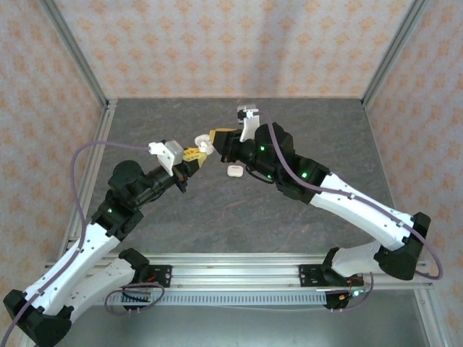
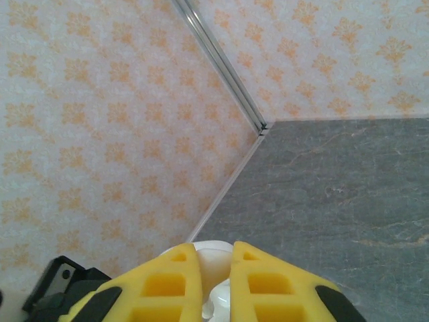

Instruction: Insert wireless bluetooth earbuds into charging case

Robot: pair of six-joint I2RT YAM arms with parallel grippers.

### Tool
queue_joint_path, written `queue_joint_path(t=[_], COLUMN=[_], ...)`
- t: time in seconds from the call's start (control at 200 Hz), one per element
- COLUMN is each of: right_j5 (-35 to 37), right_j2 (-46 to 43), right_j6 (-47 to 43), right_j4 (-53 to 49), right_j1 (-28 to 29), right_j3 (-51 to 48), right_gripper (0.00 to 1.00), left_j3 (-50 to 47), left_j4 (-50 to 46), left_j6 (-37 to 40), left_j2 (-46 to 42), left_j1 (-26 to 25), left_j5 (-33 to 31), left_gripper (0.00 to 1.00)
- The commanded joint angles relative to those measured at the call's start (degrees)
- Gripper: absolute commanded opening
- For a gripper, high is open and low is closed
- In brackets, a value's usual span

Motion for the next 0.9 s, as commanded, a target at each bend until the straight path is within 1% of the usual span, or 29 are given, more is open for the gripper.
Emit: queue_joint_path(t=[0.0, 0.49, 0.766, 0.891], right_j5=[-0.6, -4.1, -6.9, -5.2], right_j2=[0.2, 1.0, 1.5, 3.3], right_j6=[-1.6, -2.1, -2.6, -2.3], right_j4=[2.2, 0.5, -3.9, -9.4], right_j1=[0.4, 0.6, 0.6, 0.6], right_j3=[-0.5, -0.5, 1.6, 4.8], right_gripper=[0.13, 0.13, 0.13, 0.13], left_j3=[2.0, 2.2, 2.0, 2.2], left_j4=[2.4, 2.3, 2.2, 2.0], left_j6=[-0.7, -0.5, -0.4, -0.5], left_j2=[-0.6, -0.3, 0.0, 0.0], left_j1=[-0.7, -1.0, -1.1, -1.2], left_j5=[-0.8, -1.3, -1.4, -1.1], left_gripper=[0.0, 0.0, 0.0, 0.0])
